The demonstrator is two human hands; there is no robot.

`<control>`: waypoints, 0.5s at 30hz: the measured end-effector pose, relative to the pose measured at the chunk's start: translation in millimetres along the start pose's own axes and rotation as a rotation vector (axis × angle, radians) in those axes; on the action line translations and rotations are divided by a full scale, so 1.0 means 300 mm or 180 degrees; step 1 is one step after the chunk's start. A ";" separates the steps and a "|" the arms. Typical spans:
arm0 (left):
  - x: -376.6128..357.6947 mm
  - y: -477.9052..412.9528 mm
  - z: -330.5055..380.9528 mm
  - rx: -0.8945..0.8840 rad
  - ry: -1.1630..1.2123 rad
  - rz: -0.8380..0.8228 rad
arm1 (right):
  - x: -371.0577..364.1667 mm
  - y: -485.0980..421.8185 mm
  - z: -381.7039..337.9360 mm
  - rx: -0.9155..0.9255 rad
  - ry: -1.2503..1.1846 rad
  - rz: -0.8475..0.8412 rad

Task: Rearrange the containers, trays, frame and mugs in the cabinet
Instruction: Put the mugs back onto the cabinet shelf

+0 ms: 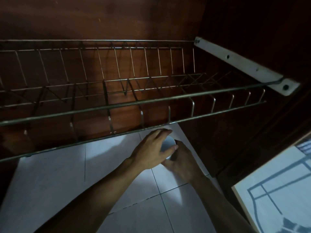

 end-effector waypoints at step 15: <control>-0.009 0.009 0.031 -0.0025 -0.0234 -0.0161 | 0.008 0.023 0.003 0.0028 -0.0117 0.0155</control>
Point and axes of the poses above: each hand's wrist, its own y-axis away from the middle knuckle, its own x-axis out of the back of the hand, z = x × y, the point moved 7 cm from there along -y, towards the middle knuckle, and after that the axes turned 9 degrees about z, right-handed, at the moved point
